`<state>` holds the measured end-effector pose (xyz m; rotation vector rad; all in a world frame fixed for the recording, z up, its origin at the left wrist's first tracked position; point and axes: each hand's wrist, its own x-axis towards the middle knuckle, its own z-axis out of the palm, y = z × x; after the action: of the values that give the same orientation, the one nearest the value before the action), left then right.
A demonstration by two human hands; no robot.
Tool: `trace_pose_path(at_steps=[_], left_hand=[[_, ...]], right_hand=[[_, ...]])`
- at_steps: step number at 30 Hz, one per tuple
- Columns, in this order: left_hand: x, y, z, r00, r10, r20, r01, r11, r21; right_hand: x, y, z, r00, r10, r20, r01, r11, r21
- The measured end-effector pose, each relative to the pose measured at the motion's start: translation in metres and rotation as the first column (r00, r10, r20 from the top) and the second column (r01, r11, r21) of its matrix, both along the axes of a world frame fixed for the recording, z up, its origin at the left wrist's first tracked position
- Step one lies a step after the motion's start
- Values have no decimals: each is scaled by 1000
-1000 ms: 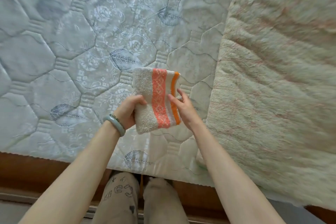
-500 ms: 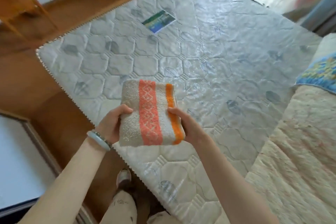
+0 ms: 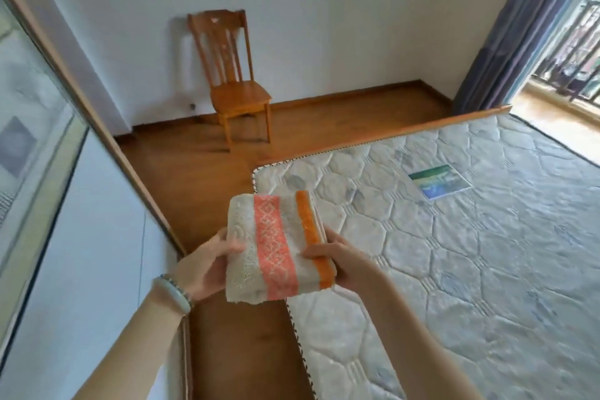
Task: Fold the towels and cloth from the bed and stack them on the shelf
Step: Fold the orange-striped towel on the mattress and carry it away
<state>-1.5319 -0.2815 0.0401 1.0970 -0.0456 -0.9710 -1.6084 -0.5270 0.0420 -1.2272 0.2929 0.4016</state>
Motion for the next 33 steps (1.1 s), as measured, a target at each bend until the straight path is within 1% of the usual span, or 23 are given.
trace_pose_path(at_steps=[3,4,7,10,14,18,22,26,29,30,33], left_hand=[[50,45,4,998,-43,53,45,998,-45],[64,55,5,998,-27,51,29,999,-29],[101,74,7,996,91,26,-92,994,50],[142,81,5,982,189,-21,-187,978,90],[214,83,4,956,293,3,-289,943,163],[291,89,11,923,384,20,-383,915,129],[359,102,29,871,490,36,-491,866,100],[421,119,35,815,579,4,-577,813,81],[467,132,36,769,638,40,-639,763,95],[495,141,33,745,666,43,-667,740,86],[547,154,34,691,720,67,-722,686,89]], right_hand=[[63,29,13,997,79,19,-79,997,-11],[81,37,16,995,101,27,-100,995,-18],[135,55,20,990,141,6,-141,990,-19],[193,66,16,986,168,-17,-169,985,-34],[281,70,10,972,236,-22,-236,971,-42],[382,75,15,943,334,-10,-334,941,-47],[476,91,38,900,436,13,-434,897,-81],[559,116,46,840,542,28,-538,838,-96],[613,135,51,778,626,56,-619,779,-102],[645,144,48,762,644,68,-638,765,-89],[705,164,42,732,675,89,-669,738,-90]])
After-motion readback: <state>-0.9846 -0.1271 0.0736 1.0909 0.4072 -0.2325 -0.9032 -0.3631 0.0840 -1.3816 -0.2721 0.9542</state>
